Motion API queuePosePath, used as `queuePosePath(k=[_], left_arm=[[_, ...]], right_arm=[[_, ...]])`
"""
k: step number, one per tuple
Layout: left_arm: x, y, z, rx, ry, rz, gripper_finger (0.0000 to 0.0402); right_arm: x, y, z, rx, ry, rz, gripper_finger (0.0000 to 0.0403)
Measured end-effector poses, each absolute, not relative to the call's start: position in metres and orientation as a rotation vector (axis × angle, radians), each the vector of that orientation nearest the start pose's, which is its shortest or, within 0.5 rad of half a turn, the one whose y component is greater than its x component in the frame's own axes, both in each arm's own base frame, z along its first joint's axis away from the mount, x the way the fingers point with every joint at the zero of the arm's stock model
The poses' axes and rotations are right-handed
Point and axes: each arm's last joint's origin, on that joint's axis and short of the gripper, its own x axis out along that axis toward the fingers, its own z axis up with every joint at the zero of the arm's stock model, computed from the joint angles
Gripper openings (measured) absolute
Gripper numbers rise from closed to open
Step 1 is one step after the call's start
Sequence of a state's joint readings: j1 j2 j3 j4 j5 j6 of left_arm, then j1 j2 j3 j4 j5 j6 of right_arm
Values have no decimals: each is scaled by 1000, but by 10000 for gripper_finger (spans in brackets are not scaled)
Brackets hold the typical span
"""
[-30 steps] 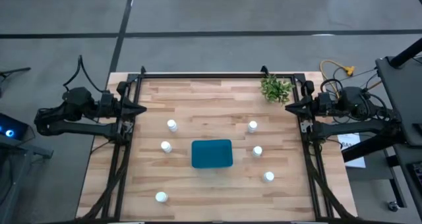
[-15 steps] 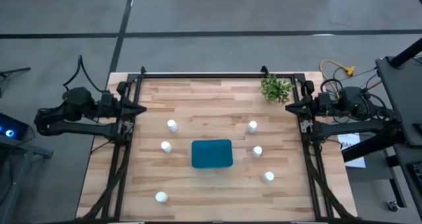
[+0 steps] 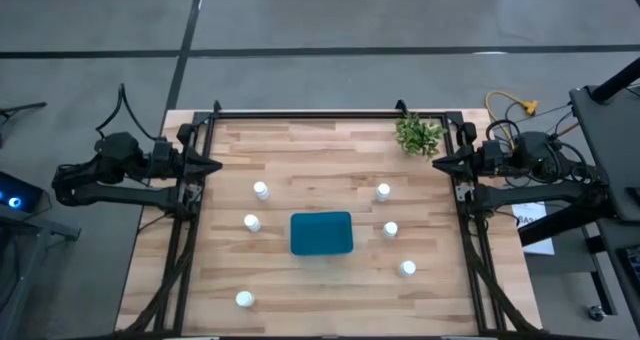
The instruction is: Pick and place pill bottles into a basket
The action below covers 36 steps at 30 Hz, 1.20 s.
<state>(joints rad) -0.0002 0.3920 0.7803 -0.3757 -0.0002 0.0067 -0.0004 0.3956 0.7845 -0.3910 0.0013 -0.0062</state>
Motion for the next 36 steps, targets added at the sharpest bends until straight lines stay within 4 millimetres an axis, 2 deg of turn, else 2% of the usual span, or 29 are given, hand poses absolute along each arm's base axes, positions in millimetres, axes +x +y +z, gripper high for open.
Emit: queuePosePath(k=[31,36], left_arm=[[77,0,354,7,-12,0,0],[77,0,354,155,-12,3,0]], right_arm=[[77,0,353,-2,2,-2,22],[77,0,354,-2,0,-2,22]])
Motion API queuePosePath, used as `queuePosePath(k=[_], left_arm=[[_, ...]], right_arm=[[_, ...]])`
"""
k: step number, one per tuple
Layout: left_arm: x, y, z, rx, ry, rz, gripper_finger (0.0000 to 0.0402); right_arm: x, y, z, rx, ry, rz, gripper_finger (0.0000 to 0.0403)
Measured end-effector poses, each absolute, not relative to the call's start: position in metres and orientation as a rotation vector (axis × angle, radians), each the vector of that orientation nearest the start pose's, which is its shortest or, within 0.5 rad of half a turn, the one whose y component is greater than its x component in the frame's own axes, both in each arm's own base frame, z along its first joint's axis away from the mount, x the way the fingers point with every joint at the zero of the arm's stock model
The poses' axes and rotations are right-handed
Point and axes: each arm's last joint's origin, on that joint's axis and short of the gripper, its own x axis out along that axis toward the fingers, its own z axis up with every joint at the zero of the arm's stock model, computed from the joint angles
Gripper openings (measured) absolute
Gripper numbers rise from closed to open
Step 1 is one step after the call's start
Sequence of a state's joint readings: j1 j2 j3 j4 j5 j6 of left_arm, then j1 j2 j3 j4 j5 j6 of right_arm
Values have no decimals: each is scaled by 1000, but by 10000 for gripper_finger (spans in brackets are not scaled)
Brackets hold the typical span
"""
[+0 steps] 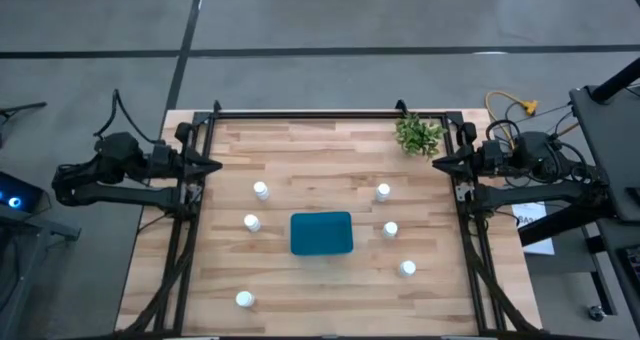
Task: Pick and place pill bottles into a basket
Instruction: Put the medicine bottle into the blue bin
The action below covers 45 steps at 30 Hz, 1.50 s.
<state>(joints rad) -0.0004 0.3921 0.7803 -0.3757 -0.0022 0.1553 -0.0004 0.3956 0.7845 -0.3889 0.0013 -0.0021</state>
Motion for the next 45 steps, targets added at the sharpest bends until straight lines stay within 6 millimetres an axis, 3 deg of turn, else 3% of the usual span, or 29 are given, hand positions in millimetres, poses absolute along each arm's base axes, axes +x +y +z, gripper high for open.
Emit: queuePosePath(k=[23,31,45], left_arm=[[77,0,355,138,-24,6,0],[79,0,368,137,-150,15,0],[77,0,377,135,-251,19,0]], right_arm=[[77,0,354,-86,-6,-3,22],[79,0,353,-85,5,-2,22],[108,0,345,-59,120,2,22]])
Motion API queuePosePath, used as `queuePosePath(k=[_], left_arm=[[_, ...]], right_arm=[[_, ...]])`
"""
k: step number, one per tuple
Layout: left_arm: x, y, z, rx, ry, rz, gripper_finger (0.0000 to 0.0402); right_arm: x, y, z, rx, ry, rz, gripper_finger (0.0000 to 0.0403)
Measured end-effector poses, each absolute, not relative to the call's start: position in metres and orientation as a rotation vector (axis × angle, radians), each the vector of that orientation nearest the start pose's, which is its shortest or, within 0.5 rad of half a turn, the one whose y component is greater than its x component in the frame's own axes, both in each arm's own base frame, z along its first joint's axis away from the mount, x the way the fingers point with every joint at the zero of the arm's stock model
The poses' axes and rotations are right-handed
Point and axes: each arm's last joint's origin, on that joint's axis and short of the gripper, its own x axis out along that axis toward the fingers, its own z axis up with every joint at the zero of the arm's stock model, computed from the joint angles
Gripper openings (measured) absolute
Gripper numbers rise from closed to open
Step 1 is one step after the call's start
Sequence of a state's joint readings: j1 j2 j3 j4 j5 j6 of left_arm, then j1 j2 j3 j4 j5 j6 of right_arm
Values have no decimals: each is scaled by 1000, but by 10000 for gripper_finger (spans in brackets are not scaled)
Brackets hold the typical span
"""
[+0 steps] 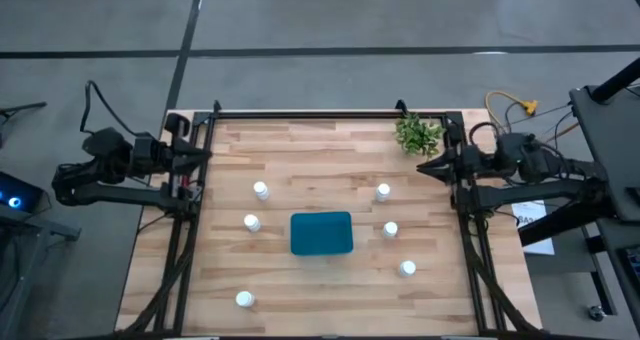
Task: Pick and place pill bottles into a basket
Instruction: Put the medicine bottle into the blue bin
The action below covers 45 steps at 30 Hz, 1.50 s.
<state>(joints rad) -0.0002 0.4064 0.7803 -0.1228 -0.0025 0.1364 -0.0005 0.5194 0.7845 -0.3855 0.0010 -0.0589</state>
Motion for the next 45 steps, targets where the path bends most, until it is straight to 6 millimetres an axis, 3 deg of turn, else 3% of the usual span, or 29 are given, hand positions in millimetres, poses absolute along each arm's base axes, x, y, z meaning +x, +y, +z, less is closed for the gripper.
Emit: queuePosePath(k=[7,14,19,26,45], left_arm=[[87,0,375,26,-221,4,0],[117,-1,341,35,-102,-32,0],[127,-2,324,41,-172,-54,0],[128,-2,323,37,-210,-59,0],[126,-2,323,37,-213,-58,0]], right_arm=[[122,0,340,-42,178,18,22],[124,3,339,-41,185,113,22],[121,5,349,-44,159,175,22],[121,7,363,-94,155,226,22],[160,27,388,-74,652,461,22]])
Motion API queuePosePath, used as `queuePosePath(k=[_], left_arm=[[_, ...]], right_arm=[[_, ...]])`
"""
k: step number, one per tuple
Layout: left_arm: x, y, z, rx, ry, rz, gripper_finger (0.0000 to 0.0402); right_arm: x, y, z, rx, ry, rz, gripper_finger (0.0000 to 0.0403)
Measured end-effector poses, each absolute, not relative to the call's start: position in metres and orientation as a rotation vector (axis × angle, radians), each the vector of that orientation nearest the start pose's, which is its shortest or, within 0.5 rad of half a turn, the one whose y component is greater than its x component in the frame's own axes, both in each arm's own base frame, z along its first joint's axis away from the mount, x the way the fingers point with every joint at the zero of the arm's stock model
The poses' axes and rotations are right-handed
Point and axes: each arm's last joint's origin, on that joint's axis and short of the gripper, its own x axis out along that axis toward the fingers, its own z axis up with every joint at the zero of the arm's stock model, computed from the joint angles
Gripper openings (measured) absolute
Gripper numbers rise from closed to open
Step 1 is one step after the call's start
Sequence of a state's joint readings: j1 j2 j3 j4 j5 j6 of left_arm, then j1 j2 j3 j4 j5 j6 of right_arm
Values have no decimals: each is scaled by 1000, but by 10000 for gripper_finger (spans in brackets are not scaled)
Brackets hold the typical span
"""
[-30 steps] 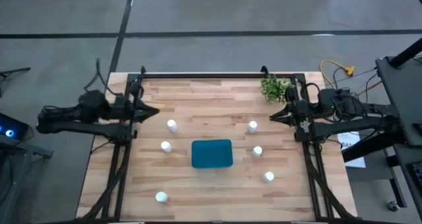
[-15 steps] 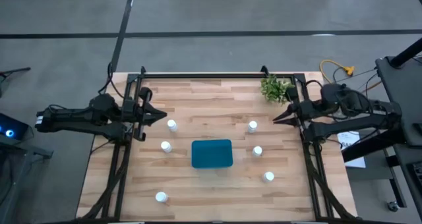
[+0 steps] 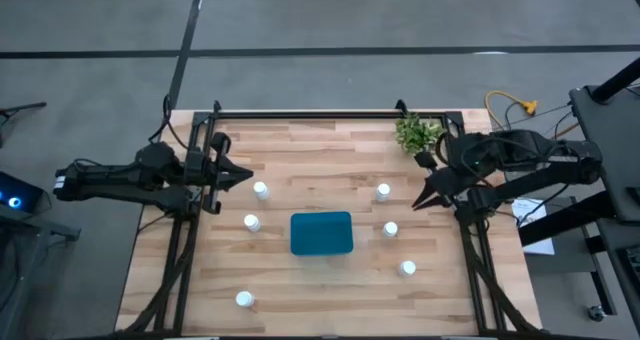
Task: Pick and place pill bottles into a basket
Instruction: Put the medicine bottle into the blue bin
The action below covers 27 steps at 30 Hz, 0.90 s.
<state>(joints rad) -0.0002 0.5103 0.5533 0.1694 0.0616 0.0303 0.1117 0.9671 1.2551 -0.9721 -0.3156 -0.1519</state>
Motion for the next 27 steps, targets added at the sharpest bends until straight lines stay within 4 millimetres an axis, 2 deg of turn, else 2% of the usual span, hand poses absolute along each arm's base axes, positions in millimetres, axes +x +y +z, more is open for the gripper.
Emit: queuePosePath(k=[7,11,18,27], left_arm=[[126,-2,323,36,-214,-58,0],[126,-2,324,36,-218,-58,0],[125,-2,324,36,-224,-58,0],[125,-2,324,12,-222,-61,0]], right_arm=[[171,39,399,-60,738,503,22],[179,44,400,-93,772,460,22],[195,57,390,-127,863,465,22],[211,82,370,-238,977,452,22]])
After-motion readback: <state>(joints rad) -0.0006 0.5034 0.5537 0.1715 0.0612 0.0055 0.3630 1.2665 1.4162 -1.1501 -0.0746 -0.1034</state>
